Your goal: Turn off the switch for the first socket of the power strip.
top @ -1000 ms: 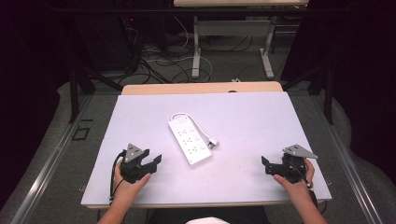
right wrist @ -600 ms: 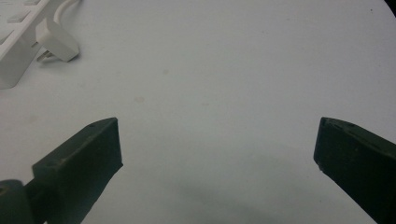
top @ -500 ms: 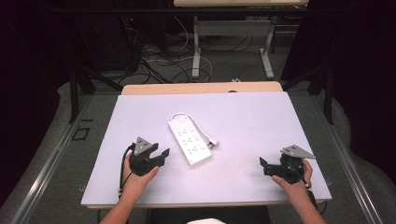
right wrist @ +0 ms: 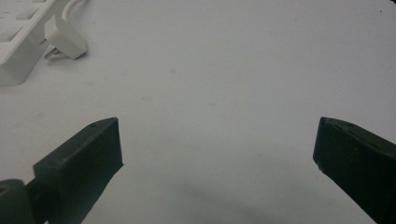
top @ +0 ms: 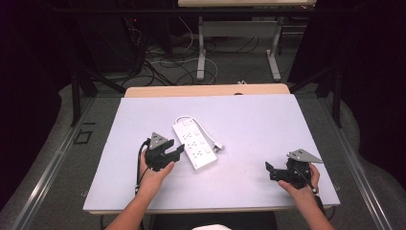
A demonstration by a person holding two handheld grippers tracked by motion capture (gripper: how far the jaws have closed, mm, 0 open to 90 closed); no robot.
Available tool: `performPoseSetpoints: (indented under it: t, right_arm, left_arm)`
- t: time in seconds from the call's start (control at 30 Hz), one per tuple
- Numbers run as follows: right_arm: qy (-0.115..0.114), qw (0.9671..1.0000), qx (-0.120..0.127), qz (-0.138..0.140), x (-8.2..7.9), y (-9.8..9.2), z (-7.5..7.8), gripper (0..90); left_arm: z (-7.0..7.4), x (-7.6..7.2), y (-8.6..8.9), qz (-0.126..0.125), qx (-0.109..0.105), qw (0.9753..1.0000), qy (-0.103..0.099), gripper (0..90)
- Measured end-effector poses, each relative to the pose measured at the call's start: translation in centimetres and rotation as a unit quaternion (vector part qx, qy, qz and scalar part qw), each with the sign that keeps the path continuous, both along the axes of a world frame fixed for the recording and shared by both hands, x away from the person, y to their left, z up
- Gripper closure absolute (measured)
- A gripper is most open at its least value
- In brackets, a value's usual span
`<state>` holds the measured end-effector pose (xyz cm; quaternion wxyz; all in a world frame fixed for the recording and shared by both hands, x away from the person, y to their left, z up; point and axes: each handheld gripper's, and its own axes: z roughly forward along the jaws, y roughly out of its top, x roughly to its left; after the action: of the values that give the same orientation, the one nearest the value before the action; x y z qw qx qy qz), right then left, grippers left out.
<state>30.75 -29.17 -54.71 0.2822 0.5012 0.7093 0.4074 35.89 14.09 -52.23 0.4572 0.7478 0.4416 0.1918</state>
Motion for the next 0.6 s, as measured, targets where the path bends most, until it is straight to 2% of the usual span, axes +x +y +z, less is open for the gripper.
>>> performPoseSetpoints:
  t: [0.5, 0.6]
  right_arm:
    - [0.006, 1.0, 0.003, -0.003, 0.1, -0.2, -0.1, 1.0]
    - [0.004, 0.9999, 0.005, -0.009, 0.0, -0.2, 0.0, 1.1]
  left_arm:
    - [0.3, 1.7, -2.2, -0.009, -0.024, 0.9993, 0.027, 55.1]
    - [0.8, 2.1, -2.9, -0.011, -0.029, 0.9989, 0.035, 55.1]
